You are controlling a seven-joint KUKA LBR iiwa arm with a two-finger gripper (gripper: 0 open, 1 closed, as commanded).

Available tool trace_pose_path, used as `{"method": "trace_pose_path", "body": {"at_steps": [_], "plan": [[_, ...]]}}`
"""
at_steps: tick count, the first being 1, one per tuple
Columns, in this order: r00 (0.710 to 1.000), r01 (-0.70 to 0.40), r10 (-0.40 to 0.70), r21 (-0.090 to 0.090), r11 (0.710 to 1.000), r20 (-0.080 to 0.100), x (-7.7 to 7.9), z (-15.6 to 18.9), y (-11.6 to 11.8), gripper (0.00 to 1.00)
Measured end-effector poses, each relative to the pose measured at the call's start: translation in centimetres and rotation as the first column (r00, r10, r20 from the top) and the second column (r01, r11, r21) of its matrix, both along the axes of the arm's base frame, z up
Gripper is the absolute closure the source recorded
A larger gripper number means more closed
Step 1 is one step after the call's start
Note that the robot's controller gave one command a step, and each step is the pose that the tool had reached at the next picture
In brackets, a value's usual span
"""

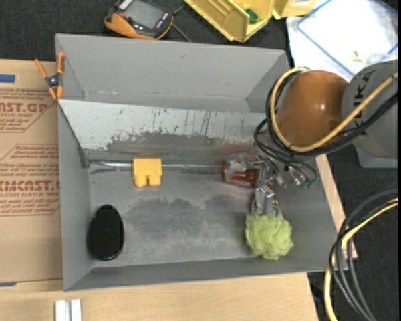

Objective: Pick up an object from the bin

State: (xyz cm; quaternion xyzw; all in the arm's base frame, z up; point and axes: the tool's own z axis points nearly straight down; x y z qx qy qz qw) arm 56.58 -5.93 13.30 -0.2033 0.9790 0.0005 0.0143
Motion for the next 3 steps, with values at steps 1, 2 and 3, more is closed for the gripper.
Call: {"method": "trace_pose_path", "body": {"at_steps": [1, 2, 3], "plan": [[0.999, -0.046, 0.046, 0.002, 0.999, -0.001, -2.1, -2.1, -1.7, 0.00], [0.993, -0.118, 0.118, 0.001, 0.993, 0.000, -1.4, -0.3, -4.1, 0.00], [0.991, -0.131, 0.131, 0.002, 0.991, -0.008, -7.9, -6.0, -8.9, 0.00]]}}
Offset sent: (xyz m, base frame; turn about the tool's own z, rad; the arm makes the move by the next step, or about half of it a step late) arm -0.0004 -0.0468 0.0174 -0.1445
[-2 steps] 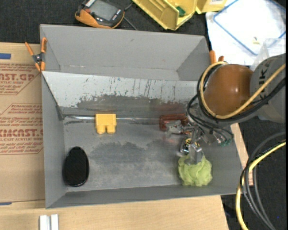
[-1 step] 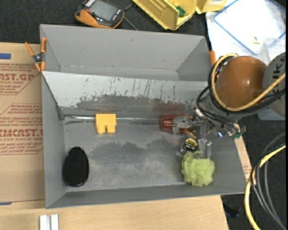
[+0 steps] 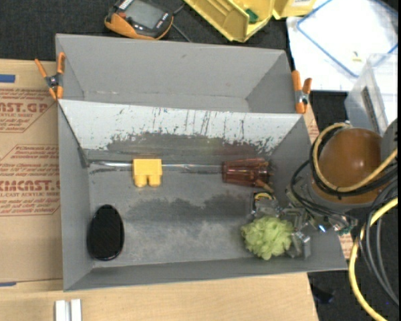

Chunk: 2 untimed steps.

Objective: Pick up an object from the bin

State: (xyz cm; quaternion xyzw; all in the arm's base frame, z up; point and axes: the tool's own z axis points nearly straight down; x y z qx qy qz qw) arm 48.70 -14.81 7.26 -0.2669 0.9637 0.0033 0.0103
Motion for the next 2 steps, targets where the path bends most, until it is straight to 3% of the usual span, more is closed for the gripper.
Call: {"method": "trace_pose_path", "body": {"at_steps": [1, 2], "plan": [[0.994, -0.101, 0.102, -0.006, 0.995, 0.030, 2.3, 5.0, -0.5, 0.00], [0.999, -0.038, 0.038, 0.002, 0.999, 0.004, -0.3, 9.8, 0.1, 0.00]]}}
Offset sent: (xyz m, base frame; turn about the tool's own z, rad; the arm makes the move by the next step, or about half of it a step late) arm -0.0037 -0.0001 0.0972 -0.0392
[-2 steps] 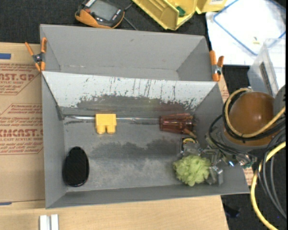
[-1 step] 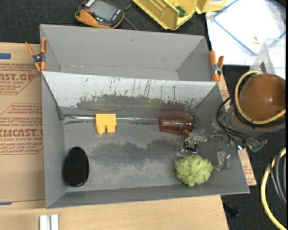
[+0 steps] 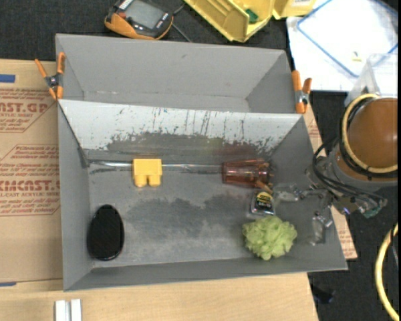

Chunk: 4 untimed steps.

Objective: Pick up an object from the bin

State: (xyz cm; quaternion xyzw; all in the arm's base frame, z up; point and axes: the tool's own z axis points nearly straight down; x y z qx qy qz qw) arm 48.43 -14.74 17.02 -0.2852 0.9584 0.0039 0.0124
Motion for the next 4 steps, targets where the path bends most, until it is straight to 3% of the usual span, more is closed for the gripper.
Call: {"method": "trace_pose_path", "body": {"at_steps": [1, 2, 3, 4], "plan": [[0.984, -0.175, 0.175, -0.004, 0.984, 0.016, 4.7, -3.7, 3.2, 1.00], [0.984, -0.175, 0.175, -0.004, 0.985, 0.016, 4.7, -3.7, 3.2, 1.00], [0.976, -0.217, 0.217, -0.004, 0.976, 0.020, 2.2, -7.7, 2.3, 1.00], [0.961, -0.274, 0.274, -0.013, 0.962, 0.036, 0.0, -7.3, 4.1, 1.00]]}}
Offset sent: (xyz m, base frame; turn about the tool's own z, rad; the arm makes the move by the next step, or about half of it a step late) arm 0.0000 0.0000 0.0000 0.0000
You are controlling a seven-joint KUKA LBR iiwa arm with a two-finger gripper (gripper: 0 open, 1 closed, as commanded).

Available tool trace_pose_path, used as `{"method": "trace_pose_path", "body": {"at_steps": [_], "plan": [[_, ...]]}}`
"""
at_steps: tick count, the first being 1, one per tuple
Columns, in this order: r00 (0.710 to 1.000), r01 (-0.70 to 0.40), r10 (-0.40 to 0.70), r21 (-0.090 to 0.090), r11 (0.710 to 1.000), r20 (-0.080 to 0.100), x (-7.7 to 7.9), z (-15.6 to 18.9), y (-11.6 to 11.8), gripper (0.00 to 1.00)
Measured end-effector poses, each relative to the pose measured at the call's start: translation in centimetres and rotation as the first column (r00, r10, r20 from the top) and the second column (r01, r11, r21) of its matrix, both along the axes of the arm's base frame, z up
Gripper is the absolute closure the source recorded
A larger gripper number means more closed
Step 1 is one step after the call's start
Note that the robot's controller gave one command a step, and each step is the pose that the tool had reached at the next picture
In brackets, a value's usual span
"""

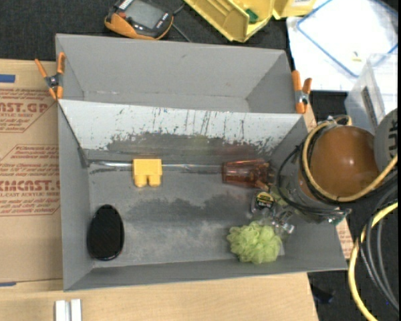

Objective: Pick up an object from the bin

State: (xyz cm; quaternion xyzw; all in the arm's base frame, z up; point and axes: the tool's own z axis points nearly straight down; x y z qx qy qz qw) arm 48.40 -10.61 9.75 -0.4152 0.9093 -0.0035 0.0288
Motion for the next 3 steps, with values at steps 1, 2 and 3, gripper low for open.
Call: {"method": "trace_pose_path", "body": {"at_steps": [1, 2, 3], "plan": [[1.000, 0.000, 0.000, 0.000, 1.000, -0.001, -0.02, -0.01, -0.01, 1.00], [1.000, 0.000, 0.000, -0.001, 1.000, -0.001, -0.02, -0.01, -0.02, 1.00], [1.000, 0.000, 0.000, -0.001, 1.000, -0.001, -0.03, -0.01, -0.03, 1.00]]}}
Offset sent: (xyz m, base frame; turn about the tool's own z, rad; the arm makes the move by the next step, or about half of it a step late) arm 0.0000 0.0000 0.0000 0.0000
